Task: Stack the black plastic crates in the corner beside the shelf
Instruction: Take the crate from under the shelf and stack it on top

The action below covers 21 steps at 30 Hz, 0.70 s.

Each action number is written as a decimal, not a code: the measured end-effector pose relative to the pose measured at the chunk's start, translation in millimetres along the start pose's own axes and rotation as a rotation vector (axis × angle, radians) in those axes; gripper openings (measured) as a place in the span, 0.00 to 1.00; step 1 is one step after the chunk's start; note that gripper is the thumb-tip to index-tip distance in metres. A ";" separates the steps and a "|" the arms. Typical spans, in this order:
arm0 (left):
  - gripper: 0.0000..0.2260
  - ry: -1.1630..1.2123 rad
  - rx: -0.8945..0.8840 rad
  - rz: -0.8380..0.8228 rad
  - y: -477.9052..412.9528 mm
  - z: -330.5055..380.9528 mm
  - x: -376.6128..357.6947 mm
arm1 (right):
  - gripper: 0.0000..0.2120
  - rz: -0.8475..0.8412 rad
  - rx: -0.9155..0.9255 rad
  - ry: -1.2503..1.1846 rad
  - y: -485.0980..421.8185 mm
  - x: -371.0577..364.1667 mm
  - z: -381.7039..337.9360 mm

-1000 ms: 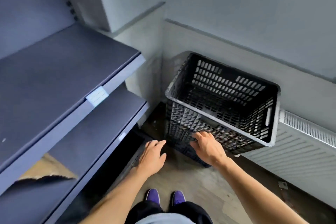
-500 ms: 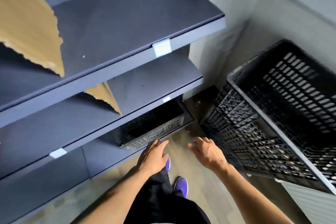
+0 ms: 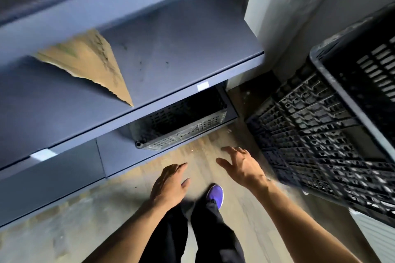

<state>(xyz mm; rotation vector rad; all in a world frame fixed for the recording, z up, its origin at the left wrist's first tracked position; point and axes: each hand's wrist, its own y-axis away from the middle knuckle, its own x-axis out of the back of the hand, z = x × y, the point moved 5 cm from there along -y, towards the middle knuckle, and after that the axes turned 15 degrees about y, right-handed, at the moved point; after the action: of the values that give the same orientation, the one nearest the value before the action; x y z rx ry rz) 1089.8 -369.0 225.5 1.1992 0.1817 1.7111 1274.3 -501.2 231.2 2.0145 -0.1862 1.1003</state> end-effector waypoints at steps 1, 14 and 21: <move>0.24 -0.001 0.013 -0.008 -7.7 -6.4 -8.5 | 0.26 -0.009 -0.003 0.002 -7.2 -8.2 4.0; 0.30 -0.099 -0.025 0.128 -143.7 -74.7 -30.3 | 0.26 -0.006 0.070 0.045 -128.7 -105.2 -12.3; 0.33 -0.164 -0.052 0.143 -197.8 -102.8 -31.5 | 0.27 0.039 0.118 0.079 -173.8 -125.2 -32.1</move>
<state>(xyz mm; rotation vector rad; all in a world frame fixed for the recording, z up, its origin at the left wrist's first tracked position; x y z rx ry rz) 1135.2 -256.5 35.9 1.3339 -0.0489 1.7194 1259.9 -393.6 43.7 2.0746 -0.1230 1.2386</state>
